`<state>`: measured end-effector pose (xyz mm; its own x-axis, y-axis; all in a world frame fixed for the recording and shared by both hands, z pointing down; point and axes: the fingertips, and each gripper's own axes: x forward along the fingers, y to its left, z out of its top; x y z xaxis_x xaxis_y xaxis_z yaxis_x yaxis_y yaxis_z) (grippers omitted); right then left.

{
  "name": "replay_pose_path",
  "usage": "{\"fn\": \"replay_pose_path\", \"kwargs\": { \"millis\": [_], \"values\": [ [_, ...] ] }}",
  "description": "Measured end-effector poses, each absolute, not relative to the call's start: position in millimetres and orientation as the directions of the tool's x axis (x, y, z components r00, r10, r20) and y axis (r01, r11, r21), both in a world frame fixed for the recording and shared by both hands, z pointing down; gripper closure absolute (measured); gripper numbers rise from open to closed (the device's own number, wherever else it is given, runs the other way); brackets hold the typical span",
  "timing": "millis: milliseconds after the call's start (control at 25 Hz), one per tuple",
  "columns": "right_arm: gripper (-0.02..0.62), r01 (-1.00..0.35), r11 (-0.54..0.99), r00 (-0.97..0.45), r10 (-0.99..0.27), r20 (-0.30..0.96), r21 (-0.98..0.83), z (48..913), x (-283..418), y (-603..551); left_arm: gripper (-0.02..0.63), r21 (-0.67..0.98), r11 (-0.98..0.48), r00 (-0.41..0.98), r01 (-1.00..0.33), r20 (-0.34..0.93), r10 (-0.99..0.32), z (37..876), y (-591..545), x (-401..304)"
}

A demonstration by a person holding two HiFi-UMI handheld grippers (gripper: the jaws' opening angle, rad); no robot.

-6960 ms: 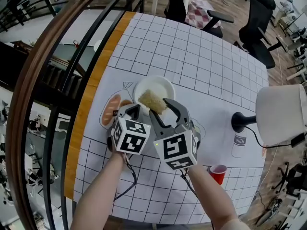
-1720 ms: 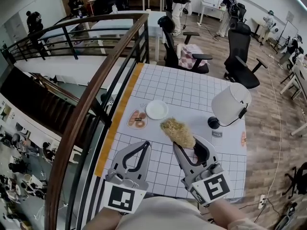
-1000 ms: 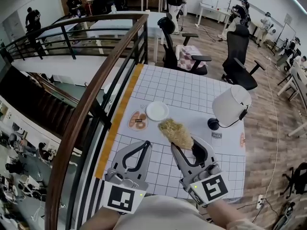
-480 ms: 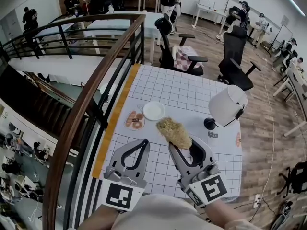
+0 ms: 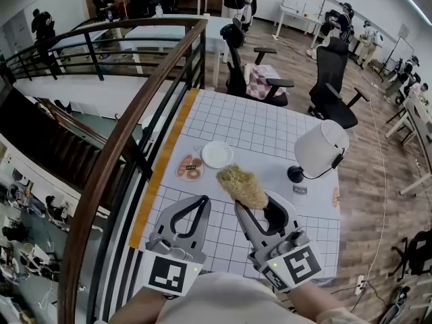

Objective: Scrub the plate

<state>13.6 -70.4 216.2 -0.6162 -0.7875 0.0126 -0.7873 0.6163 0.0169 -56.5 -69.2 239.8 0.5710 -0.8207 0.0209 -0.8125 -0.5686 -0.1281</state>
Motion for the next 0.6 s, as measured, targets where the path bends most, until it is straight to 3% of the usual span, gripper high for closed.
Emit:
{"fn": "replay_pose_path", "kwargs": {
  "millis": [440, 600],
  "values": [
    [0.416, -0.782, 0.62, -0.62, -0.784, 0.03, 0.059, 220.9, 16.3, -70.7, 0.594, -0.121, -0.573, 0.574, -0.811, 0.027, -0.818, 244.9, -71.4, -50.3],
    [0.416, -0.787, 0.614, -0.612, -0.789, 0.052, 0.064, 223.9, 21.3, -73.4, 0.594, -0.027, -0.59, 0.59, -0.807, -0.005, -0.807, 237.9, -71.7, -49.0]
  ]
}}
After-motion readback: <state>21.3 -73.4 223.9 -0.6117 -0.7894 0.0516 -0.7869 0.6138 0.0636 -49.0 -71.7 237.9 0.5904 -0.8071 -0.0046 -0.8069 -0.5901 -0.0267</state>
